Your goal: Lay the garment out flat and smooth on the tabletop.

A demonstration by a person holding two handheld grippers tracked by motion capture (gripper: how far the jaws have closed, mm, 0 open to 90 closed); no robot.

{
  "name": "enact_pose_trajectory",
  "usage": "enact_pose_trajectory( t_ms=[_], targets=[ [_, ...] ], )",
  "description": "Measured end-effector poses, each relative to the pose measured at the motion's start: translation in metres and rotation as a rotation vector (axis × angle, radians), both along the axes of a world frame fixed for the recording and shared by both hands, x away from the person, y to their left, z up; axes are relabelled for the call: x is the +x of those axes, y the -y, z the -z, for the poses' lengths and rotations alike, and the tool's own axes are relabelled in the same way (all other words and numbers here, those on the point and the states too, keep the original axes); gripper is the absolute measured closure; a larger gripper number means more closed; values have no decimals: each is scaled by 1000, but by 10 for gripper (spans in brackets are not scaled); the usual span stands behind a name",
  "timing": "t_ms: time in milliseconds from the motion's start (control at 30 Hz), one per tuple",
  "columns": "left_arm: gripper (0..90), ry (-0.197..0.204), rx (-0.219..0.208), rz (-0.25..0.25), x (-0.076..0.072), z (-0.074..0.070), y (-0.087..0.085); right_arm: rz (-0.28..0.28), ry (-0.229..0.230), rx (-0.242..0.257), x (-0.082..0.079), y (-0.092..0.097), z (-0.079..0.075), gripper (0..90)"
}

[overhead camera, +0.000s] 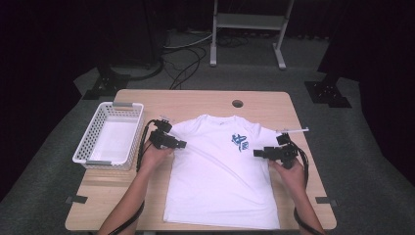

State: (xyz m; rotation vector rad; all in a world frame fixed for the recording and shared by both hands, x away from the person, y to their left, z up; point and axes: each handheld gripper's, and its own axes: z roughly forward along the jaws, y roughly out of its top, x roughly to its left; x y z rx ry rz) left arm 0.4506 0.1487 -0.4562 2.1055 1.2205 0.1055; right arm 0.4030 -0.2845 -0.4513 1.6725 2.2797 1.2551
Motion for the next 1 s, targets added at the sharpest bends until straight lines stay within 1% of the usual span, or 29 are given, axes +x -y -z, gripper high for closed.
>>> enact_pose_trajectory(
  t_ms=[33,100,133,167,200,233,267,333,400,500,533,567,600,667,700,767,800,833,900,933,967,1000],
  targets=[
    [333,-2,-2,0,0,1,0,31,-6,-8,8,2,1,338],
    [323,2,-7,1,0,3,0,68,-21,-17,21,4,4,336],
    [323,2,-12,2,1,4,-1,85,-32,-30,26,4,6,336],
    [316,2,-20,1,3,4,-2,99,-53,-56,35,3,10,336],
    [308,4,-21,0,4,4,-2,105,-65,-77,39,3,13,344],
    [306,4,-22,-1,6,4,-2,112,-49,-81,41,3,13,345],
    [302,4,-22,-1,6,4,-2,112,-49,-81,41,3,13,345],
    [293,7,-22,0,8,5,-1,129,-51,-76,51,3,14,344],
    [274,10,-27,-3,11,5,-1,141,-42,-85,56,4,14,343],
    [251,14,-36,-9,15,6,0,154,-40,-78,62,7,14,341],
    [235,16,-36,-8,15,6,0,160,-44,-76,64,8,14,333],
    [226,17,-36,-9,16,6,1,162,-40,-85,66,9,14,328],
    [205,25,-31,-8,16,6,1,164,-52,-94,69,9,13,279],
    [202,25,-36,-8,15,6,1,167,-53,-100,69,9,12,279],
    [202,27,-46,-5,14,6,0,164,-47,-87,67,9,11,278],
    [191,34,-55,-3,12,5,-1,149,-33,-40,61,10,12,270],
    [190,43,-67,2,8,3,-1,135,-19,-13,54,10,11,266],
    [184,43,-67,2,8,3,-1,135,-19,-13,54,10,11,266],
    [171,61,-75,6,3,0,0,122,0,9,44,11,10,258],
    [170,68,-80,12,1,-2,0,103,14,19,35,12,8,248],
    [170,75,-84,15,-2,-4,0,103,14,19,35,12,8,248],
    [170,83,-89,20,-5,-5,0,96,22,25,30,14,7,247]
  ],
)
